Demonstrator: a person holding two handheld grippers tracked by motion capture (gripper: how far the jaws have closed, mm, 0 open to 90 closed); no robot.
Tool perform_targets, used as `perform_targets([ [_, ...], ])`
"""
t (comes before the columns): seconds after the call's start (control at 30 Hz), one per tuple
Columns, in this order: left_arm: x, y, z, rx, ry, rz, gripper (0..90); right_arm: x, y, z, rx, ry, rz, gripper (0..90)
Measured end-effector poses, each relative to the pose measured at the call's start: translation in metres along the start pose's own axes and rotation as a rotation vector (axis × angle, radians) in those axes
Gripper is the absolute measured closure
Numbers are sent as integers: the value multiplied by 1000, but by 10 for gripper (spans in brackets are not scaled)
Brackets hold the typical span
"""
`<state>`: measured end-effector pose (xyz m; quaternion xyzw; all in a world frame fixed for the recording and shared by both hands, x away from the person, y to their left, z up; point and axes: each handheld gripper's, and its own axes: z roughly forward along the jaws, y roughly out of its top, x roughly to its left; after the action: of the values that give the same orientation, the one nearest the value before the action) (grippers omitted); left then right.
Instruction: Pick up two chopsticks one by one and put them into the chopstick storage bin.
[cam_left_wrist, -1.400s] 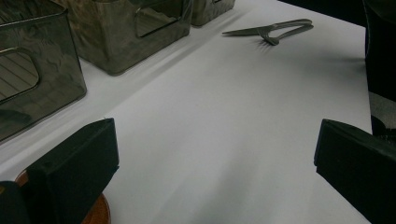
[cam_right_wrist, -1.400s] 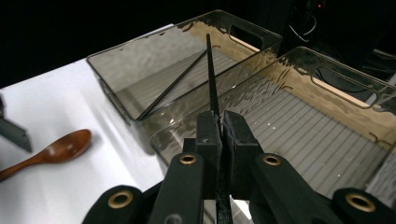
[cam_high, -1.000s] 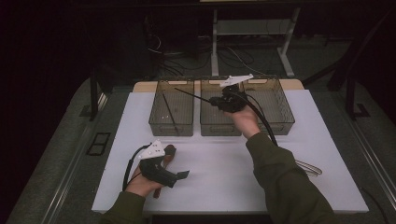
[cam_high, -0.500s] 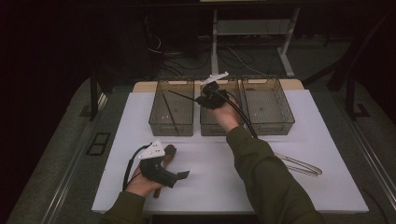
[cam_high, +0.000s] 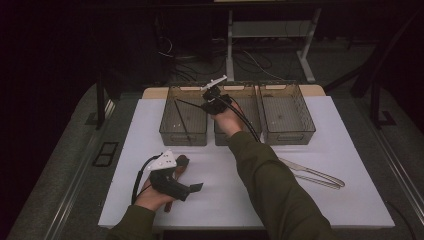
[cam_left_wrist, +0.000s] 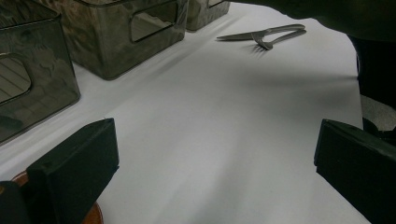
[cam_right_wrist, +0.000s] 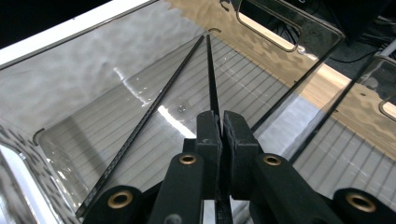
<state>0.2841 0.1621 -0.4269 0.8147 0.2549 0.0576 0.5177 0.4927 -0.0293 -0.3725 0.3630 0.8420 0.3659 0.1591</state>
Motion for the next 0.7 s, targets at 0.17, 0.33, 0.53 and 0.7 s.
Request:
perform_targets([
  [0.17, 0, 0, 0, -2, 0, 0, 0, 3, 1, 6, 5, 1, 2, 845],
  [0.33, 0, 0, 0, -1, -2, 0, 0, 3, 0, 8, 10, -1, 8, 842],
  [0.53, 0, 0, 0, 0, -2, 0, 0, 2, 0, 7, -2, 16, 23, 760],
  [0.7, 0, 0, 0, -1, -1, 3, 0, -1, 0, 1, -17, 32, 36, 635],
])
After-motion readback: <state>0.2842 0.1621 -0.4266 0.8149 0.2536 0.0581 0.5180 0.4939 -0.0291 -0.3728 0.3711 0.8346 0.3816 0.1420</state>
